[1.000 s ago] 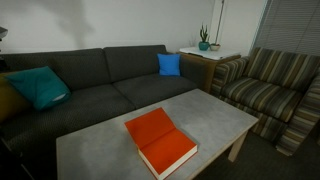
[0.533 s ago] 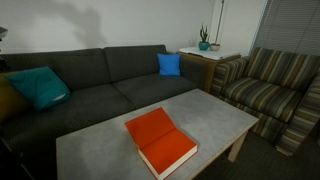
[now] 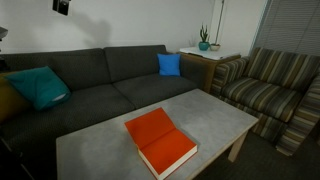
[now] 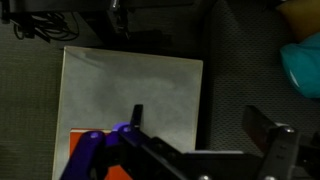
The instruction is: Close the book
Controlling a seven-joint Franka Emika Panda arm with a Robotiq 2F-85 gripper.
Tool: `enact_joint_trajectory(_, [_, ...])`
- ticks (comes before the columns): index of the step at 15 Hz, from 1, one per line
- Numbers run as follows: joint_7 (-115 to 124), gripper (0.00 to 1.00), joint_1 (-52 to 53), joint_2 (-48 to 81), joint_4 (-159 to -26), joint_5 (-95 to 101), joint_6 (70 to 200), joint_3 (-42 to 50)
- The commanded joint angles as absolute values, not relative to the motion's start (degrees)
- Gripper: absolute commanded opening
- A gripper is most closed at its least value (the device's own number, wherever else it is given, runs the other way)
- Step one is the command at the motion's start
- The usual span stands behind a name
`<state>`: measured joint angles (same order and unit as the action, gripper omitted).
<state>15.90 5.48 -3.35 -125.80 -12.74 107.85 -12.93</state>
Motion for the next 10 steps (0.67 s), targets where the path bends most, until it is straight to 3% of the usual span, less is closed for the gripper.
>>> enact_joint_trajectory(1, [15.96, 1.00, 6.84, -3.34, -125.59, -12.65, 107.77, -11.66])
enact_joint_trajectory(10, [17.66, 1.00, 6.57, 3.23, -122.88, -5.56, 114.54, -10.88])
